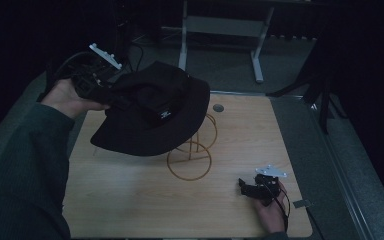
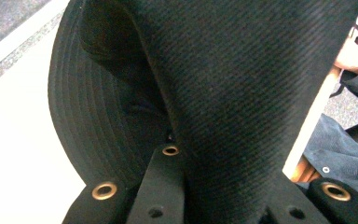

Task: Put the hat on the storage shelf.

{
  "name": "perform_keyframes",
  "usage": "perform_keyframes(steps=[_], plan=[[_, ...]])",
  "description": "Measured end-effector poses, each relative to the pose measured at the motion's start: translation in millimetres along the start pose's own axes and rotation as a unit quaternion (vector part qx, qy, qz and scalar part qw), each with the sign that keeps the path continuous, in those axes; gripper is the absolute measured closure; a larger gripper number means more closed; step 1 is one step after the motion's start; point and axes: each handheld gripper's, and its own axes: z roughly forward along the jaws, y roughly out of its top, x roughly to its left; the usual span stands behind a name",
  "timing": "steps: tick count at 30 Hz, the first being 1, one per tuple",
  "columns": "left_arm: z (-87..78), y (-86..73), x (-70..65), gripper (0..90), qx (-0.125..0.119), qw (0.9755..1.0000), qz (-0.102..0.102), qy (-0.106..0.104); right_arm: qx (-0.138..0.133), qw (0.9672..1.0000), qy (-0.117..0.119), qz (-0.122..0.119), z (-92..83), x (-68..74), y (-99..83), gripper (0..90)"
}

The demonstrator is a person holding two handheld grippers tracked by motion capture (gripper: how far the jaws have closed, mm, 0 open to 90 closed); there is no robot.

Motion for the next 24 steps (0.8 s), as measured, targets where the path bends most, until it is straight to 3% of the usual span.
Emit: perform_keyframes(steps=[24], plan=[[32.5, 34.6, -15.6, 88.4, 0.022, 0.9993, 0.024, -0.018, 0.0, 1.0, 0.0, 0.0, 0.0, 0.0, 0.0, 12.8]])
